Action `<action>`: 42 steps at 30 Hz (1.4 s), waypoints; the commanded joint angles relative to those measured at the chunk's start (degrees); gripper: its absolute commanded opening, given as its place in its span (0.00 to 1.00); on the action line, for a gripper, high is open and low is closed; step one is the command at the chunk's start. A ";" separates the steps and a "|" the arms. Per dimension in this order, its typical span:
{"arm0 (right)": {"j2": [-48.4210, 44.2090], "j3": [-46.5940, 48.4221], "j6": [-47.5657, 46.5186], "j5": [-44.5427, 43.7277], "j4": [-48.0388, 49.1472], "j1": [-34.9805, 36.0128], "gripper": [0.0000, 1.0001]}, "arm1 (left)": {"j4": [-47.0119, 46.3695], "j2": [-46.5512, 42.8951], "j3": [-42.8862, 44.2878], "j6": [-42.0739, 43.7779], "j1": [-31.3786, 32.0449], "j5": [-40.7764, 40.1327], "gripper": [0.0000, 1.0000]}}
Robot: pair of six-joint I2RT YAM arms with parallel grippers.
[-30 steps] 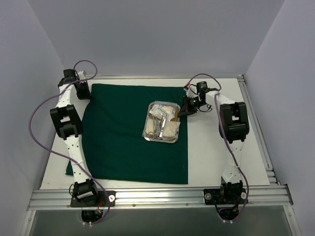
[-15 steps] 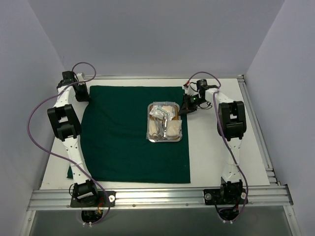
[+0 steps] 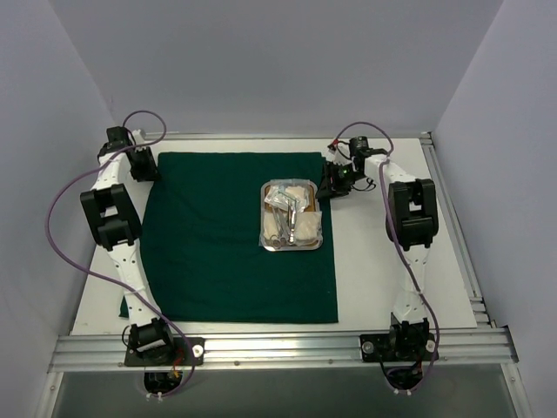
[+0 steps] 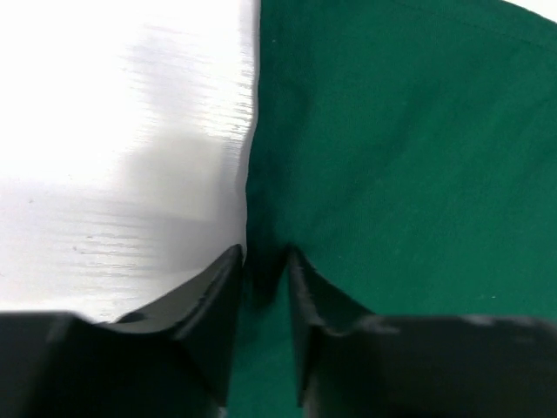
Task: Open and lay out the surgical kit
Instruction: Move the container from the surgical kit, then pick up the medical item from the container.
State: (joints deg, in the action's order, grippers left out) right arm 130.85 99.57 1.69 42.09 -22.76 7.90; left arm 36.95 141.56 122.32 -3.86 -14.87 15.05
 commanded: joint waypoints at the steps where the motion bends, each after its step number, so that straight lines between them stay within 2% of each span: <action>1: -7.25 -0.52 2.60 -7.00 1.66 -0.52 0.39 | 0.14 -4.18 1.16 -0.10 -1.03 -0.90 0.39; 6: -15.17 -3.15 8.23 -20.08 5.79 1.67 0.39 | 4.52 -4.80 5.19 2.27 -0.68 0.42 0.52; 7: -18.58 -4.89 9.54 -27.07 6.06 3.77 0.39 | 5.41 -4.97 5.73 3.06 -0.68 0.77 0.54; 10: -25.87 -10.94 12.18 -38.44 8.43 9.91 0.38 | 7.26 -7.51 5.13 3.77 -0.68 0.86 0.55; 13: -30.81 -14.92 14.21 -45.04 10.02 15.11 0.36 | 7.35 -11.55 2.23 7.19 -0.68 0.77 0.56; 18: -32.06 -17.57 18.51 -52.35 8.27 25.66 0.31 | 13.40 -17.35 -0.32 12.55 -0.77 2.78 0.57; 24: -31.71 -20.02 23.79 -52.73 10.19 32.60 0.30 | 14.82 -25.70 -13.15 16.16 -0.77 7.27 0.58; 30: -25.83 -19.59 24.67 -47.98 11.95 35.95 0.15 | 15.79 -30.81 -22.20 17.65 -0.77 9.91 0.58; 42: -18.00 -19.33 27.31 -47.71 10.20 36.83 0.18 | 16.66 -34.68 -28.89 20.03 -0.68 11.40 0.58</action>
State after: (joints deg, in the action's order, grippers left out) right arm 111.66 79.50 27.64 -4.40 -10.94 44.66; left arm 53.21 110.17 93.25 14.44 -15.49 24.23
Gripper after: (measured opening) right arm 0.177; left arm 0.578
